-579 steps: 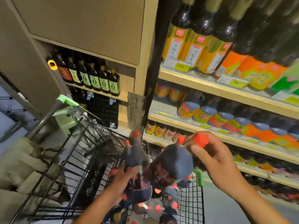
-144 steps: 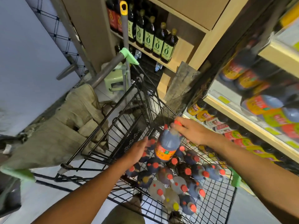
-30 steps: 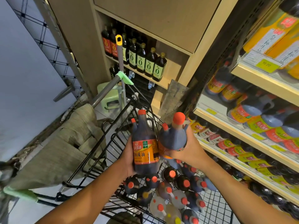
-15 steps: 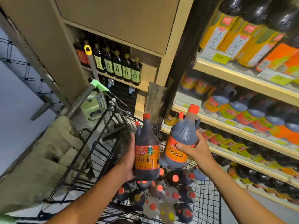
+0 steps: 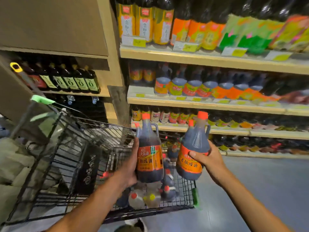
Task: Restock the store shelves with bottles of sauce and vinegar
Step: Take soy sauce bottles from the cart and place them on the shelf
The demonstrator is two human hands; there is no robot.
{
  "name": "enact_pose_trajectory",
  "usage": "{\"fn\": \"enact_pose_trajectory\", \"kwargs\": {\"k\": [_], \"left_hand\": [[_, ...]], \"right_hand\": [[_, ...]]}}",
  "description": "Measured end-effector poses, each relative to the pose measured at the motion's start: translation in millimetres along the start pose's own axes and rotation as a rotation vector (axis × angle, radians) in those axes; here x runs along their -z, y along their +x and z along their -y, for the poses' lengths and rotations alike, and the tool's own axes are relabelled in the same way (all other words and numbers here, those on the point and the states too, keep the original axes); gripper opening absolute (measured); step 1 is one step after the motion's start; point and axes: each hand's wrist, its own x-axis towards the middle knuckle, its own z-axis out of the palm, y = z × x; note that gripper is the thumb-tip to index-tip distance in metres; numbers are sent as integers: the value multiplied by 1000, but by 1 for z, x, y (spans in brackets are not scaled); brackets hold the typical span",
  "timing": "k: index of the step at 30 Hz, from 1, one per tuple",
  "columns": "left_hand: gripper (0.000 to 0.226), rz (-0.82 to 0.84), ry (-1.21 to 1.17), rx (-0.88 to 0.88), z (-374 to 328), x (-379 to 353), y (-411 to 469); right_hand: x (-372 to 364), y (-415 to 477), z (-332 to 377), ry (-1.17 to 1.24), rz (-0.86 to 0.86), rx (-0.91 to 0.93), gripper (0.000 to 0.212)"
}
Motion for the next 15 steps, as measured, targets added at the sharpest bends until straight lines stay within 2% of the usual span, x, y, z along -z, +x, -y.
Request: {"fn": "enact_pose_trajectory", "kwargs": {"k": [4, 7, 9, 12, 15], "left_hand": [[116, 48, 96, 56, 34, -57, -1], [97, 45, 145, 136, 64, -101, 4], [96, 22, 215, 165, 86, -130, 7], [102, 41, 302, 202, 114, -182, 10], [89, 110, 276, 223, 143, -235, 13]], "right_hand": [[63, -50, -6, 15, -96, -6, 72], [112, -89, -10, 40, -186, -3, 85], [144, -118, -12, 55, -239, 1, 94], [192, -162, -18, 84, -317, 1, 88], [237, -207, -26, 112, -394, -2, 84]]}}
